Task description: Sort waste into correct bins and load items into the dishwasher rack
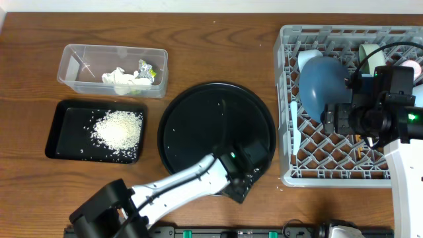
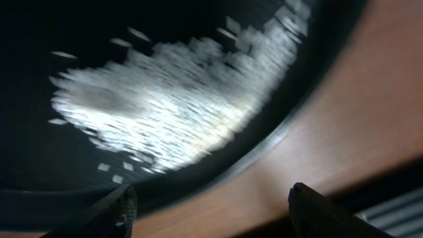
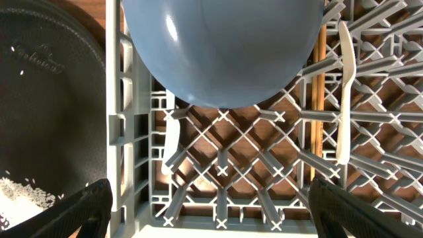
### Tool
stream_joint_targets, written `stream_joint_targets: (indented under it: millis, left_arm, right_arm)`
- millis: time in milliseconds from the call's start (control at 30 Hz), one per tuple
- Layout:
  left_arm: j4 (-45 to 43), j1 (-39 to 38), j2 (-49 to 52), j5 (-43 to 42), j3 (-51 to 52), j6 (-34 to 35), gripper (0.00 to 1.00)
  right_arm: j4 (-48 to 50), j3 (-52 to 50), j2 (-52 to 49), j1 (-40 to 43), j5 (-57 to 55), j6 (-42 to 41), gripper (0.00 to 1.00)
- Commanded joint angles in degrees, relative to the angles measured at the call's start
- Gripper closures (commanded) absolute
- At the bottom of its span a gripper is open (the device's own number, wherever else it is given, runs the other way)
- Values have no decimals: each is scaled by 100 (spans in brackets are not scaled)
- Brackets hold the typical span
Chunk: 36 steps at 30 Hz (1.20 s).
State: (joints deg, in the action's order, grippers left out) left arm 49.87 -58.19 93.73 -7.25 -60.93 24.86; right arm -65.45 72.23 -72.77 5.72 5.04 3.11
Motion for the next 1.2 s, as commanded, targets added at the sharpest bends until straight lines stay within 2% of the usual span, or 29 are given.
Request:
stream_joint_targets:
  millis: [0, 333, 500, 833, 1167]
  left_arm:
    - [26, 507, 57, 15, -4, 31, 25]
    - [577, 1471, 57, 105, -2, 581, 25]
    - [308, 1963, 57, 107, 79, 83, 25]
    - [-223, 3145, 59, 92, 431, -459, 25]
    - [-933, 3873, 59, 39, 927, -966, 25]
  right_arm:
    - [-11, 83, 2, 0, -55, -96, 9]
    - [-13, 85, 2, 0, -57, -94, 9]
    - [-15, 83, 2, 0, -57, -94, 9]
    - [-61, 83, 2, 0, -59, -94, 9]
    - [-98, 83, 2, 0, -59, -92, 9]
